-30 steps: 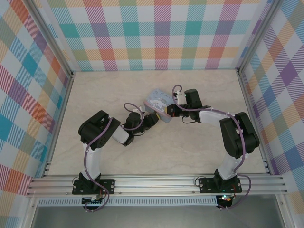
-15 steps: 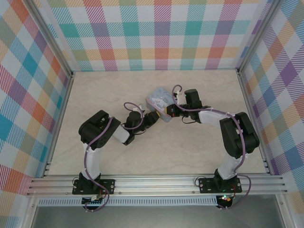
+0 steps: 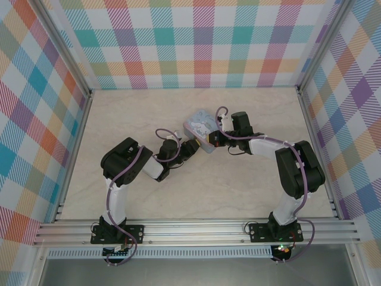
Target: Unlock a padlock with a key
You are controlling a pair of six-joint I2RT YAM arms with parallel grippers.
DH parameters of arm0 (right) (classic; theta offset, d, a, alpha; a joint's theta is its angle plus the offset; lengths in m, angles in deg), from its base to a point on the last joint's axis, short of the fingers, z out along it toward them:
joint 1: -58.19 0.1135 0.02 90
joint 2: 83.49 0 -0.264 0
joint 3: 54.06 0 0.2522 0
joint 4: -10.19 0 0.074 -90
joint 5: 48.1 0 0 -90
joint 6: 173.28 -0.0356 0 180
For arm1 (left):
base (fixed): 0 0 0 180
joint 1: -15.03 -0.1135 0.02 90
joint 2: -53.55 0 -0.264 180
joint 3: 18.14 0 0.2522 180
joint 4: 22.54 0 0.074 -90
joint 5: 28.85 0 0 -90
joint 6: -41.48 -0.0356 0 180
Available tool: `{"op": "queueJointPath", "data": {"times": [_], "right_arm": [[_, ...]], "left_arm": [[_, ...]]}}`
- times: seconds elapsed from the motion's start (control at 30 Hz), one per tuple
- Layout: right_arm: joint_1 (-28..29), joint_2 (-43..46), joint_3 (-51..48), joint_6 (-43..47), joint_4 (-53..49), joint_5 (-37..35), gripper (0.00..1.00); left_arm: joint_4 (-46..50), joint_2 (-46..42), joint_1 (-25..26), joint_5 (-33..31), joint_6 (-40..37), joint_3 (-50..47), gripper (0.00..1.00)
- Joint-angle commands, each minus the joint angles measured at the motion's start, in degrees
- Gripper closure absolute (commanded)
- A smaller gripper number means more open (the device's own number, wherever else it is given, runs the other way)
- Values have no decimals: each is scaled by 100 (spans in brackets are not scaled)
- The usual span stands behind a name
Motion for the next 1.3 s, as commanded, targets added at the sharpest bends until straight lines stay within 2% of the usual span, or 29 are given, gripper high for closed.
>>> {"op": "queueJointPath", "data": {"times": [0.0,0.5,0.8,0.97,1.27], "right_arm": [[35,-3,-175,9,-361,48,99],[1,210,-237,-4,-346,72,99],[-191,959,-367,18,-661,371,99],[-206,1375,-800,-14,-919,366,99],[-343,1468,-1381,-259,-767,186,99]], "left_arm": [[-375,93,72,-6,63,185,69],[-335,-24,72,-22,0,75,83],[-7,-518,72,115,-180,-168,90],[229,-836,79,189,-261,-270,92],[523,-1184,90,192,-364,-454,96]]}}
